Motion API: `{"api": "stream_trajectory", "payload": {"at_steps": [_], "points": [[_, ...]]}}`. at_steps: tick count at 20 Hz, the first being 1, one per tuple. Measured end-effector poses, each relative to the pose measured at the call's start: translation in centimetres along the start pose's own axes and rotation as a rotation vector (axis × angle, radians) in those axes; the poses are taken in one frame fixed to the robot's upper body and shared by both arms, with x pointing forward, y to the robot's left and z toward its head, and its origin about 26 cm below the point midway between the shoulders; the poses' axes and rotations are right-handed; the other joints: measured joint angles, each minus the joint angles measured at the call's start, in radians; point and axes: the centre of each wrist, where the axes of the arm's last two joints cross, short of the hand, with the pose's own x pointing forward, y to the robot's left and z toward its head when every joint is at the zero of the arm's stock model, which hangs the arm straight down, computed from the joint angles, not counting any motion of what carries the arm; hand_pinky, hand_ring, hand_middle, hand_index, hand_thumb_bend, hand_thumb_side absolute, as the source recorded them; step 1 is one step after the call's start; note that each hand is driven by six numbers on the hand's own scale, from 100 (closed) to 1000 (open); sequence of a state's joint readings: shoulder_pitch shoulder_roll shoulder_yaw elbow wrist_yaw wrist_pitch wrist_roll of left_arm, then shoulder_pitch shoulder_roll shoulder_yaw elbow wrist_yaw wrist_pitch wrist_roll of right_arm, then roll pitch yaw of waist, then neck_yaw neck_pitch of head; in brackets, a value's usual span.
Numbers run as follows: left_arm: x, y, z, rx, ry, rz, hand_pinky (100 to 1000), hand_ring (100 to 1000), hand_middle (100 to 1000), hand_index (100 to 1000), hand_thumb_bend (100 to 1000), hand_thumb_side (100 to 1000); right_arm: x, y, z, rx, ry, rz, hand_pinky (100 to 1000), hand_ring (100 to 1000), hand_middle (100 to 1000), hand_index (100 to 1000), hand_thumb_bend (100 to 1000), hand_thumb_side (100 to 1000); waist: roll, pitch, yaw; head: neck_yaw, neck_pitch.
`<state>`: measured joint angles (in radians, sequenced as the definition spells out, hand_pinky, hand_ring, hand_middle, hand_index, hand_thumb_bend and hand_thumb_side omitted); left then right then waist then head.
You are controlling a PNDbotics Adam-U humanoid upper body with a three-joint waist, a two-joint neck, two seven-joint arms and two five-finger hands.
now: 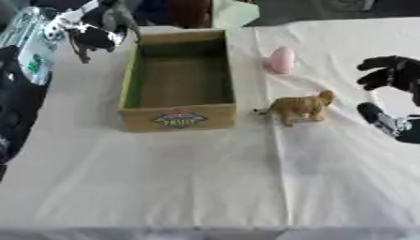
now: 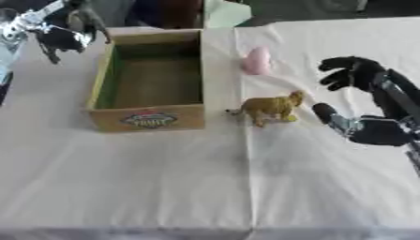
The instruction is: Pick up objects on the table and place them in the box.
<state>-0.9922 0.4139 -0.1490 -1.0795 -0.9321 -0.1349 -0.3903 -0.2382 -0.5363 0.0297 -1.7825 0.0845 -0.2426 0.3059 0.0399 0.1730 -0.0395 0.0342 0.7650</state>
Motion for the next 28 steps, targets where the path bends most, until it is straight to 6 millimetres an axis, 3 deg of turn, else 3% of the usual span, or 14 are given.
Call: {"api": "stream_trajectory", "payload": {"at_steps": [7,16,18,19,22,23,24,28], "points": [[3.8,-2.1,-1.9,-0.049,-0.092,-0.014,558,428,402,670,100,308,0.1,0.1,-0.3,0.008,-0.013,-0.009,705,736,788,873,365,408,0.0,0.0,-0.015,0.008,0.0],[3.9,-6.5,-2.2,-0.154,-0.092,0.027,575,463,440,699,100,318,0.2,0.1,-0.5,0.011,-0.02,-0.008,705,736,788,874,366,410,-0.005,0.007,-0.017,0.008,0.0],[3.7,-7.1,-2.2,-0.176,-0.092,0.035,619,533,516,748,100,346,0.2,0.1,-0.5,0.011,-0.02,-0.008,705,736,788,874,367,409,-0.006,0.008,-0.016,0.008,0.0],[3.7,-7.2,-2.1,-0.186,-0.095,0.041,653,586,566,780,139,383,0.2,0.1,-0.5,0.01,-0.02,-0.008,705,736,788,874,367,410,-0.007,0.008,-0.015,0.008,0.0],[3.5,-7.4,-2.0,-0.211,-0.103,0.057,738,731,700,833,452,519,0.2,0.1,-0.5,0.01,-0.02,-0.008,706,736,788,874,369,409,-0.009,0.008,-0.014,0.007,0.0],[3.4,-7.3,-2.0,-0.213,-0.103,0.06,738,731,700,833,452,519,0.2,0.1,-0.5,0.01,-0.02,-0.008,706,736,788,874,369,409,-0.01,0.008,-0.012,0.007,0.0],[3.3,-7.1,-1.9,-0.212,-0.103,0.064,760,761,740,847,564,566,0.2,0.1,-0.5,0.01,-0.02,-0.008,706,736,788,874,370,409,-0.01,0.008,-0.01,0.006,0.0],[2.6,-6.4,-1.4,-0.218,-0.099,0.063,776,783,780,863,742,651,0.2,0.1,-0.5,0.009,-0.019,-0.008,706,736,788,874,372,408,-0.011,0.007,-0.003,0.003,0.0]]}}
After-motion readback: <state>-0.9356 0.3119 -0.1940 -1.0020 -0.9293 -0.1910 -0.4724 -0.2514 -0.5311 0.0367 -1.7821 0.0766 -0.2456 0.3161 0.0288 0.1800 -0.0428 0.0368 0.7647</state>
